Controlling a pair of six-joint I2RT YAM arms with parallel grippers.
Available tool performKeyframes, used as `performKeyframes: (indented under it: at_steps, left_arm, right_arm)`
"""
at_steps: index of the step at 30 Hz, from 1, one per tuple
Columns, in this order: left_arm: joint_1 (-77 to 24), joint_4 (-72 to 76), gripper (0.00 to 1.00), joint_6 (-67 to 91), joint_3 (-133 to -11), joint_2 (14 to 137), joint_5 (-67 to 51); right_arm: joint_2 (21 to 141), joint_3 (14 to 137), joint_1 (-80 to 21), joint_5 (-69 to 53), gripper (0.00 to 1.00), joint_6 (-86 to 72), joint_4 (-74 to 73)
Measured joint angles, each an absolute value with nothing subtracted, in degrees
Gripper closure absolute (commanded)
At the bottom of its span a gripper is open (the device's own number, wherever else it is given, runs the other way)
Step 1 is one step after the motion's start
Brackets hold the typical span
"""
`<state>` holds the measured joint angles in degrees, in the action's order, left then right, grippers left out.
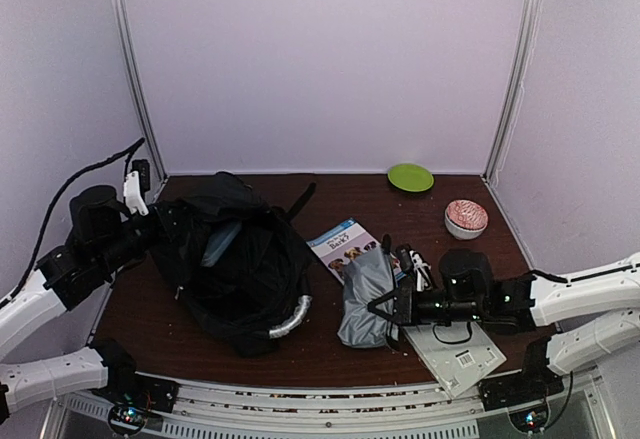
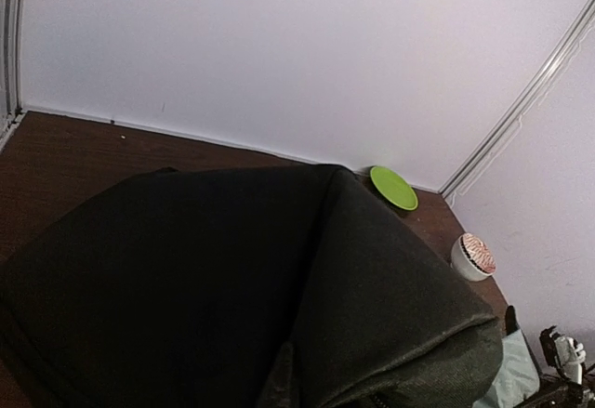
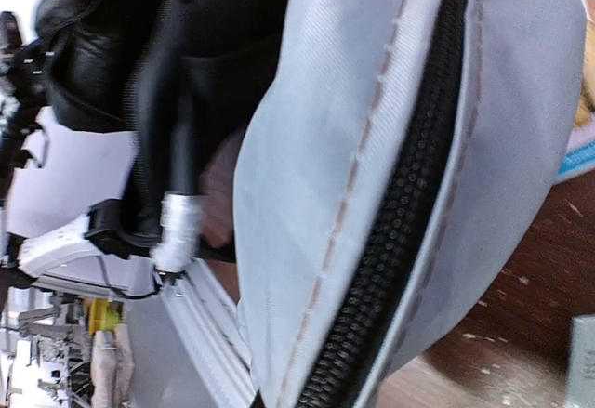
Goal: Pack the student bag
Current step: Place the stationery at the center of the board.
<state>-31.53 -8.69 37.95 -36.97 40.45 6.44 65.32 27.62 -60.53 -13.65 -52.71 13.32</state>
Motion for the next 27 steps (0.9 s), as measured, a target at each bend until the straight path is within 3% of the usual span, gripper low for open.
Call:
performKeyframes:
  at_steps: [4, 8, 19, 20, 24, 27]
  left_arm:
    - [-31.44, -12.53, 1.00, 36.38, -36.47, 37.23, 8.64]
    - [-31.27, -15.35, 1.00, 35.86, -35.81, 35.18, 10.02]
    - [-31.11, -16.99, 1.00, 35.51, -35.79, 35.20, 9.76]
    - [-31.09, -16.91, 1.00, 35.59, -35.77, 35.20, 9.39]
    - [-30.96, -15.64, 1.00, 36.51, -35.29, 35.94, 7.18]
    - [-30.89, -13.91, 1.00, 37.32, -34.74, 37.50, 5.69]
  right_arm:
    - [68.03, 24.08, -60.03, -10.41, 1.00, -53.08, 10.41]
    - [77.32, 24.64, -59.99, -11.90, 1.00, -55.31, 16.51]
    - [99.83, 40.71, -62.87, -20.86, 1.00, -60.58, 30.85]
    - [101.10, 40.95, -62.87, -21.45, 0.96, -61.32, 31.92]
    - [103.61, 39.72, -62.85, -22.35, 0.63, -63.92, 35.40]
    - [102.15, 35.94, -62.61, -21.67, 0.48, -65.60, 36.12]
